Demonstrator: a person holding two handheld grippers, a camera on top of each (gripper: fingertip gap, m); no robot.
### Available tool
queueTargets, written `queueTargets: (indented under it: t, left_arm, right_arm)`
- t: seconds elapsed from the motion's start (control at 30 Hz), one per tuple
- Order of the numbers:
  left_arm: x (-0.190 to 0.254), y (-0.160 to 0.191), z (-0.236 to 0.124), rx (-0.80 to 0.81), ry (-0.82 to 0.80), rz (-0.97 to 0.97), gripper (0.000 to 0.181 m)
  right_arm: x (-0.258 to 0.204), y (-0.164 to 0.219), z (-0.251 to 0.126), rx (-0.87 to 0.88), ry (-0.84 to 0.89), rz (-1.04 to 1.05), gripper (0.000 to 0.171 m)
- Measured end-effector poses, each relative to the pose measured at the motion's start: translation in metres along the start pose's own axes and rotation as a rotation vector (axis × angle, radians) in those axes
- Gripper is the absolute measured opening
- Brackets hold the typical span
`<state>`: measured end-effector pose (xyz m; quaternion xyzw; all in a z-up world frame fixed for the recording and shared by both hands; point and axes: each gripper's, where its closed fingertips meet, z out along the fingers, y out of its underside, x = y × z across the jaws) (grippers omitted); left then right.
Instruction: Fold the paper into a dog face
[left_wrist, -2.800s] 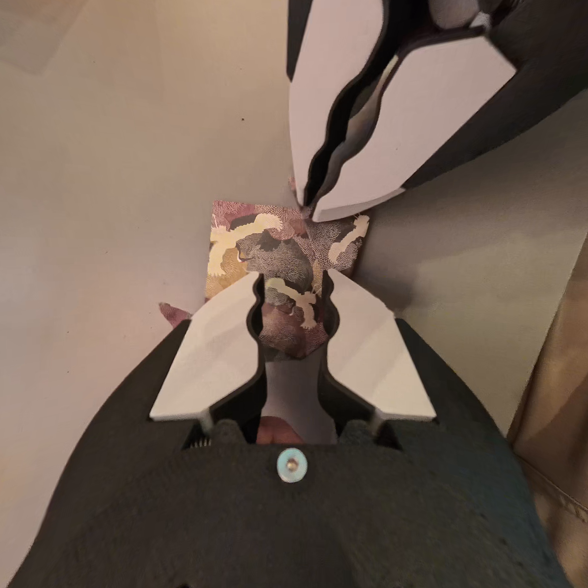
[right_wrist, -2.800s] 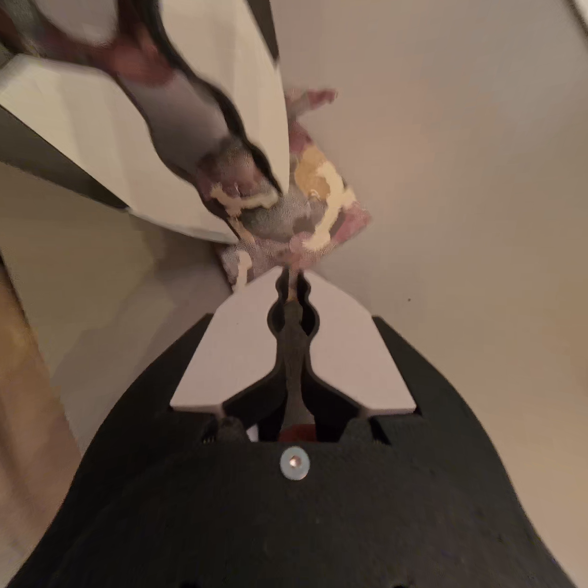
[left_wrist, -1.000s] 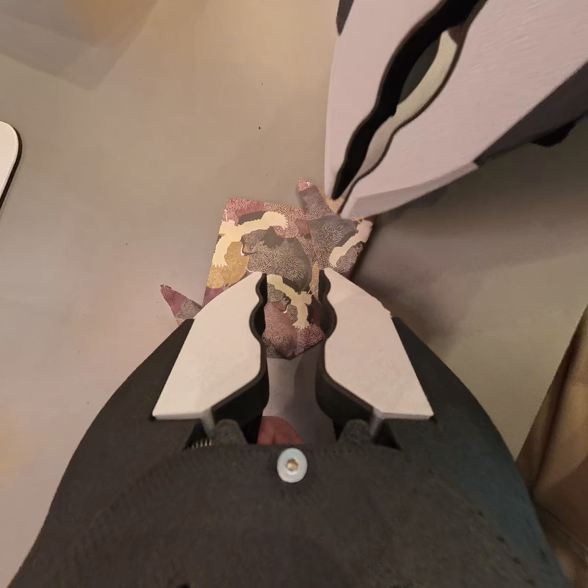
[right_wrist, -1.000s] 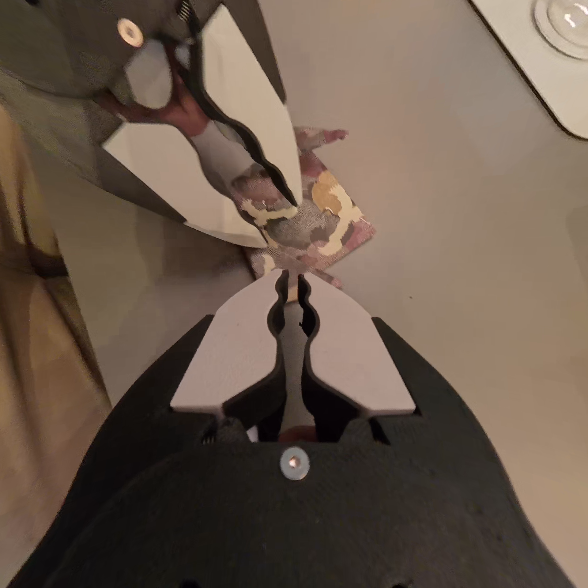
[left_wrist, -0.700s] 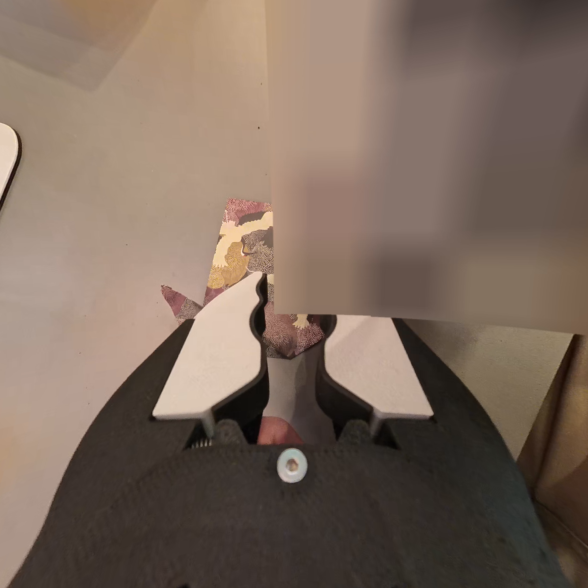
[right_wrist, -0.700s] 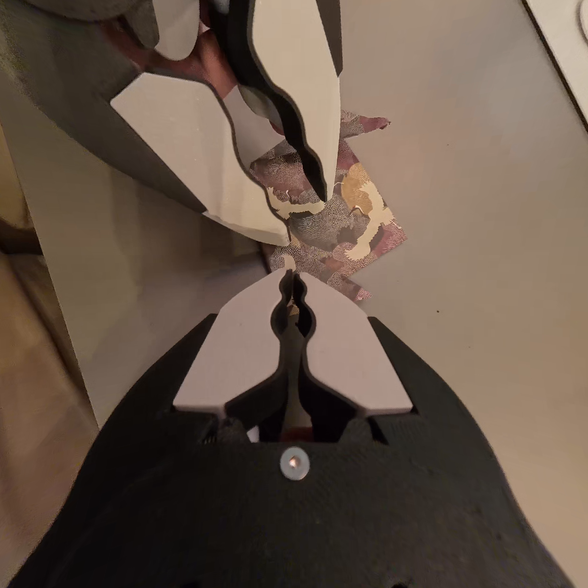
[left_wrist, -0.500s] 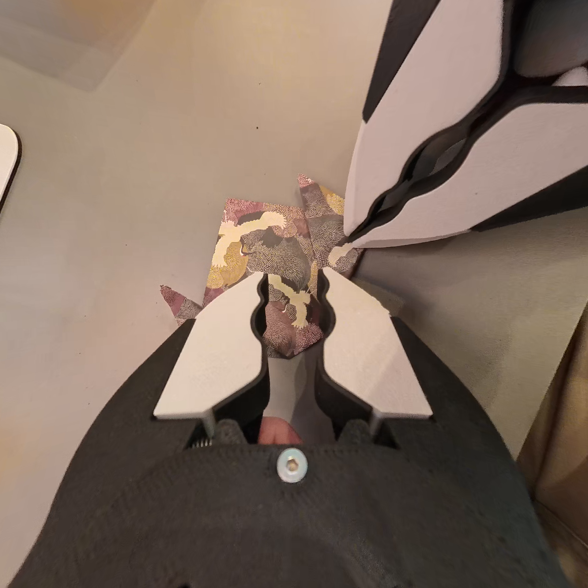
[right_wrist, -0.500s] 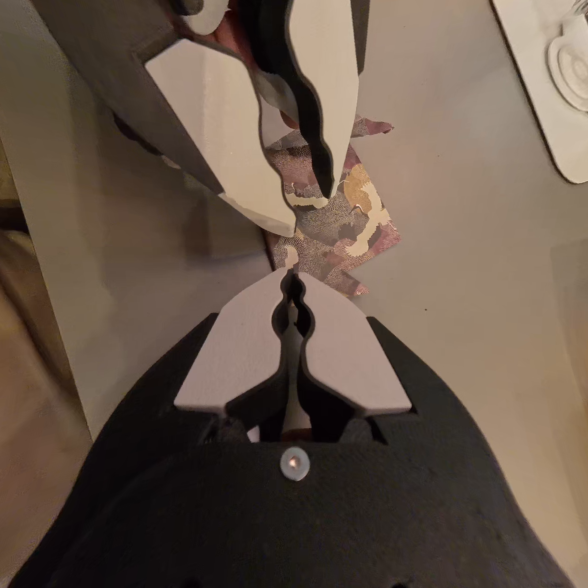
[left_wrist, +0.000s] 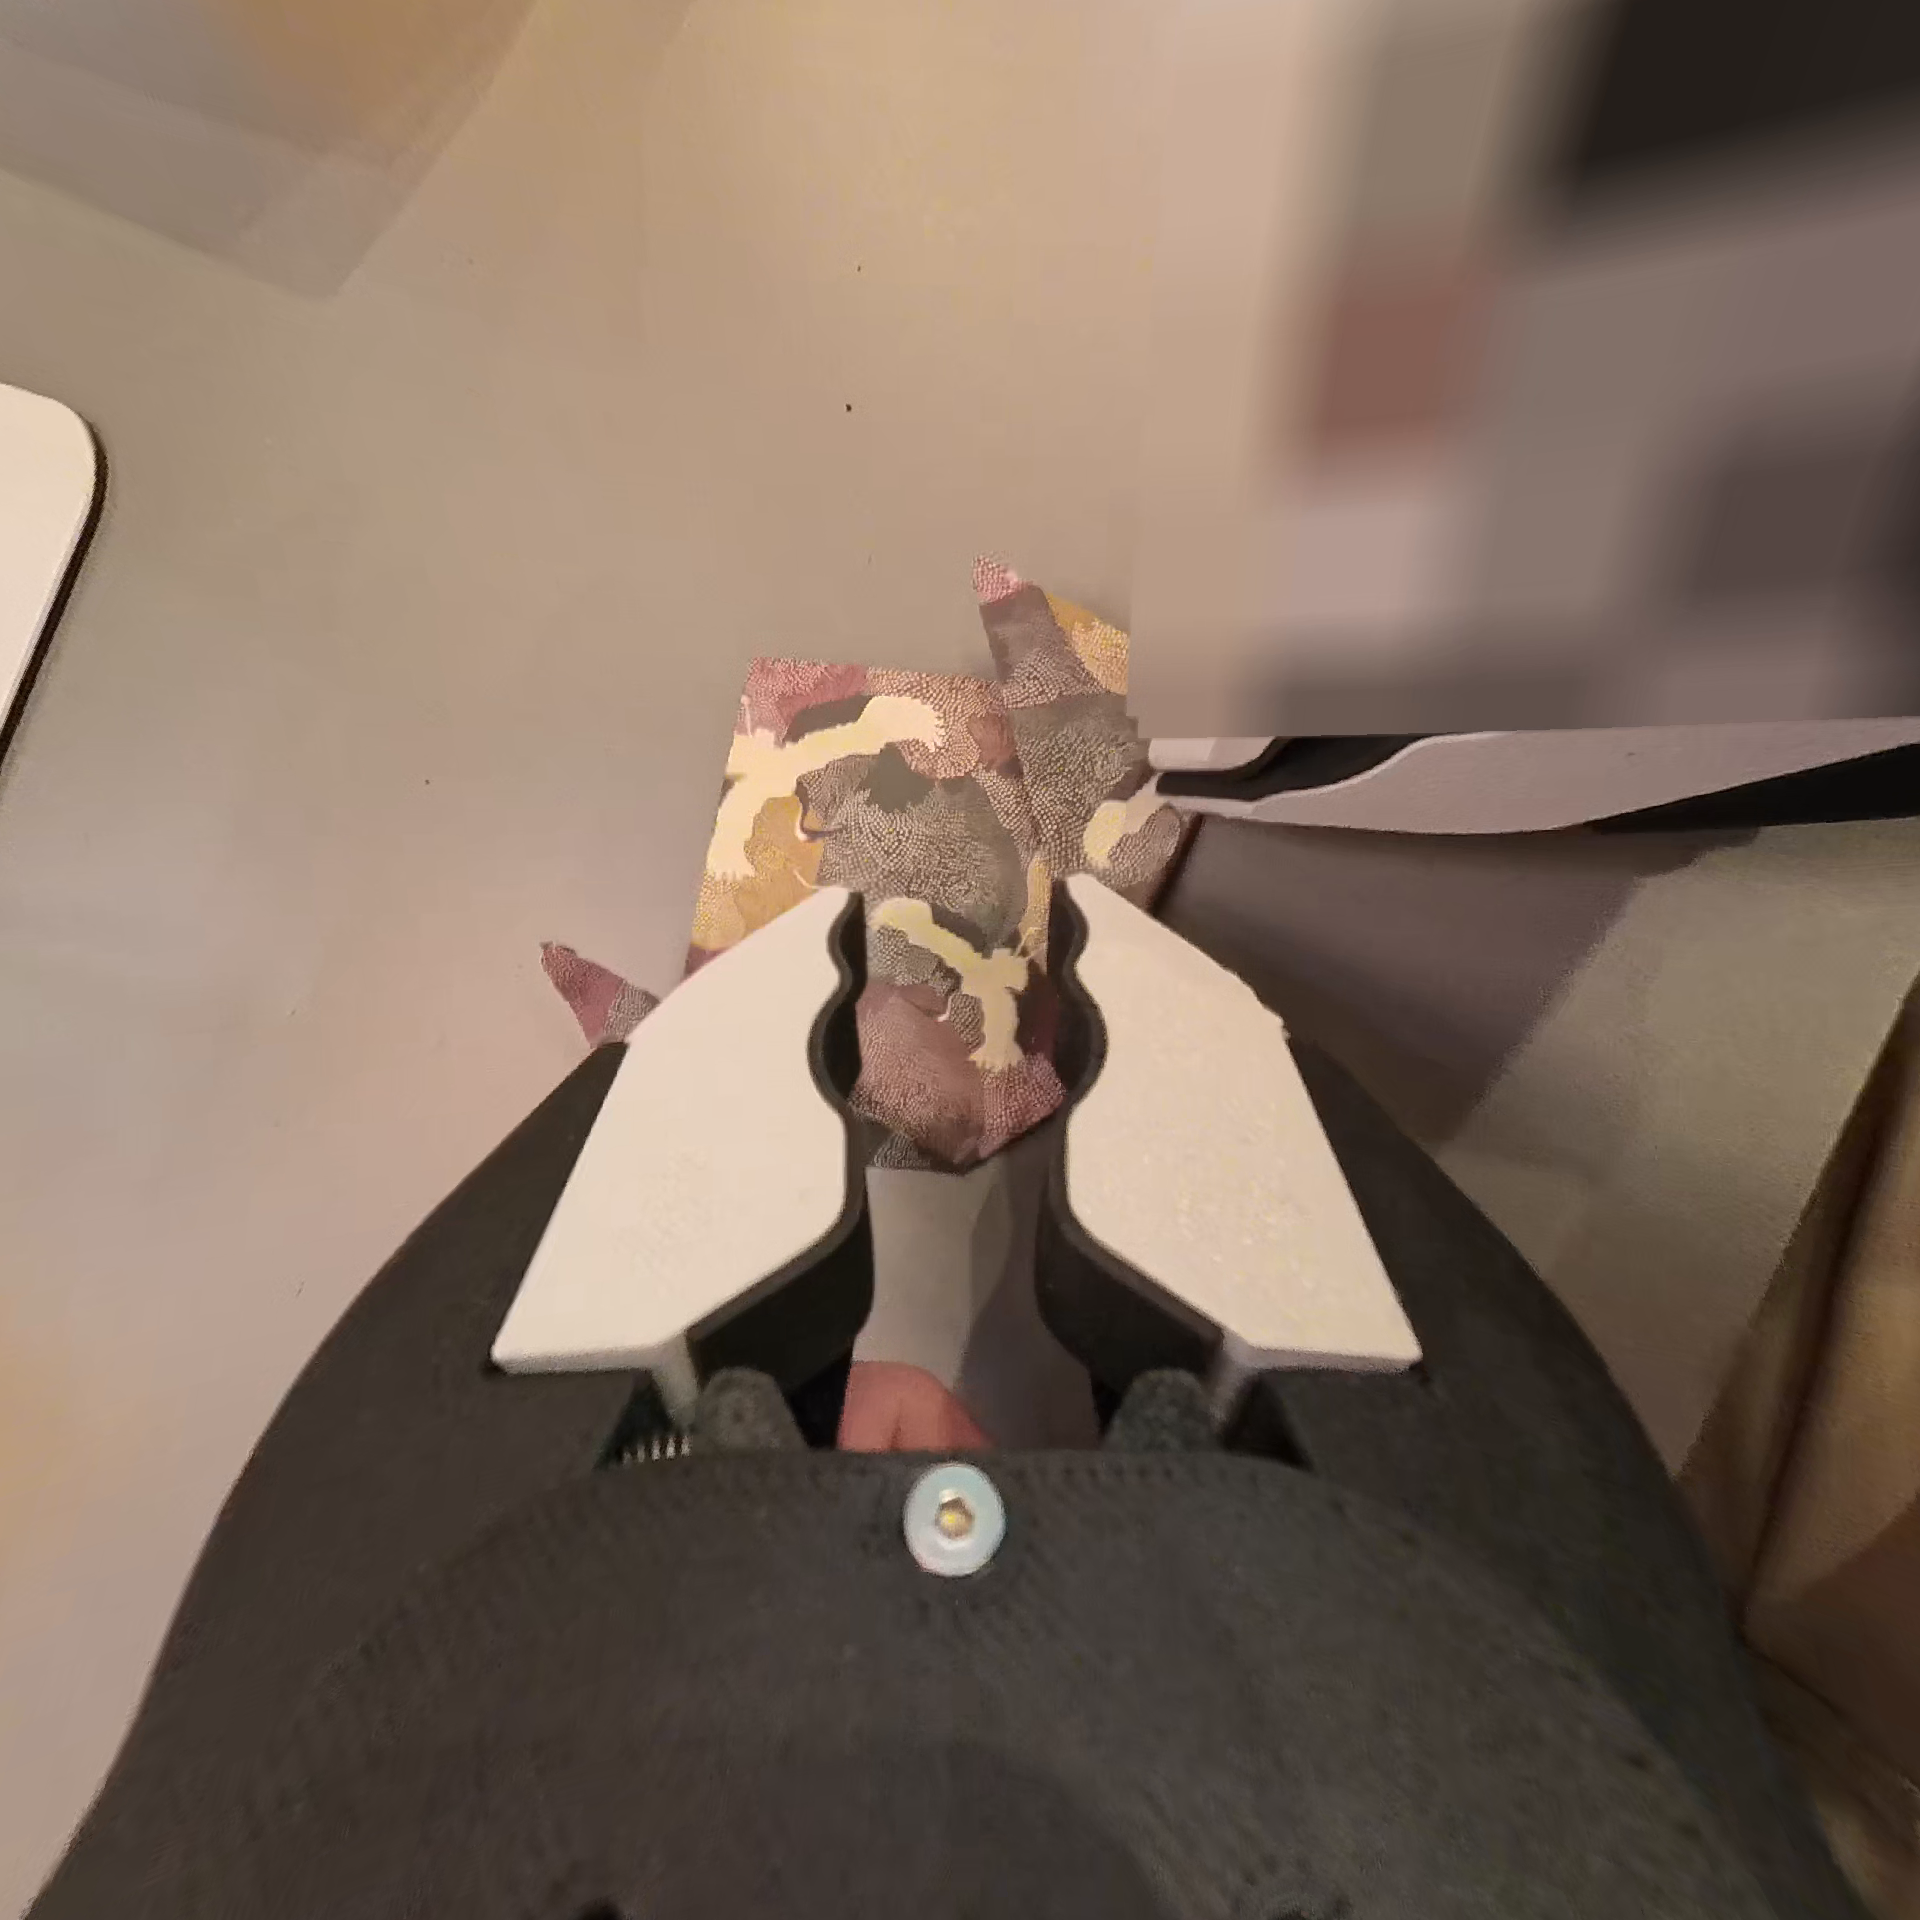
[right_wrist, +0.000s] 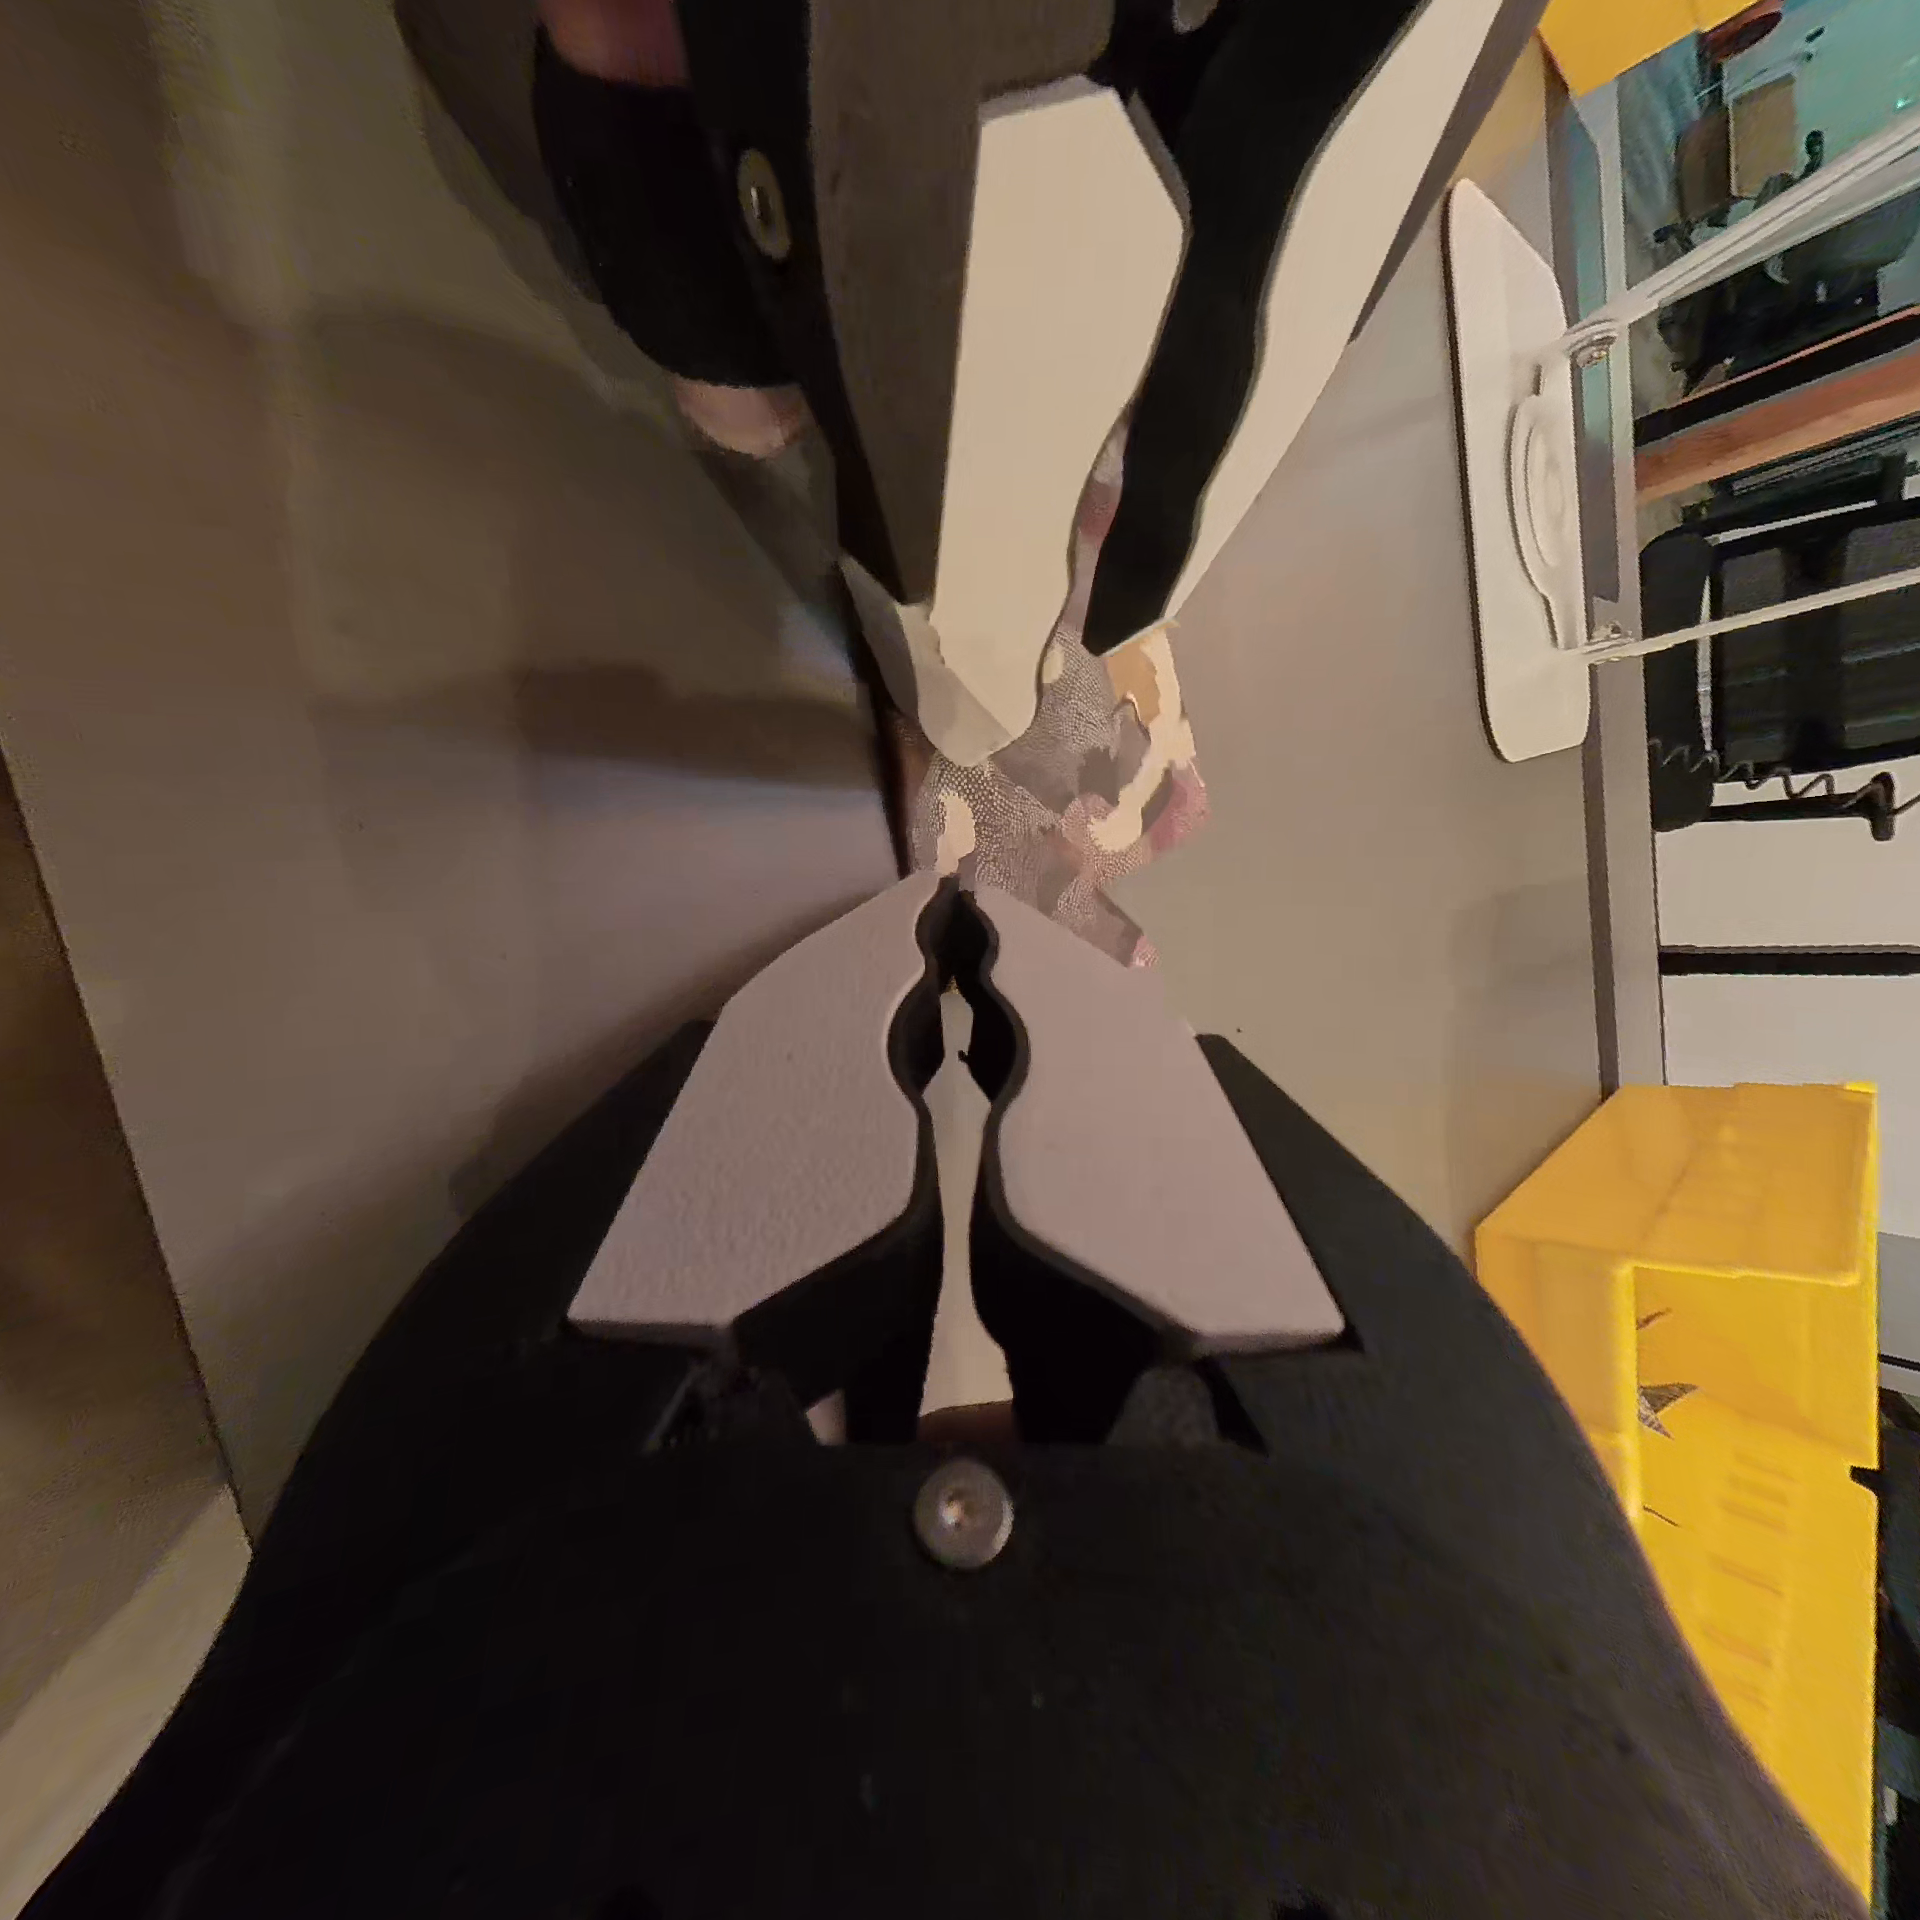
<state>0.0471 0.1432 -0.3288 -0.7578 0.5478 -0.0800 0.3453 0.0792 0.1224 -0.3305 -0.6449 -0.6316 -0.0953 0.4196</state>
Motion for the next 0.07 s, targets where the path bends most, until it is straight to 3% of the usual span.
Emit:
queueTargets:
  t: [0.03,0.07]
  left_arm:
    - [-0.0003,0.0014,-0.0013,0.000,-0.007,0.001,0.034]
    - [-0.0001,0.0022,-0.0027,0.008,-0.010,0.005,0.035]
  right_arm:
    - [0.0000,0.0001,0.0000,0.001,0.003,0.004,0.000]
    - [-0.0001,0.0001,-0.0001,0.000,0.004,0.006,0.000]
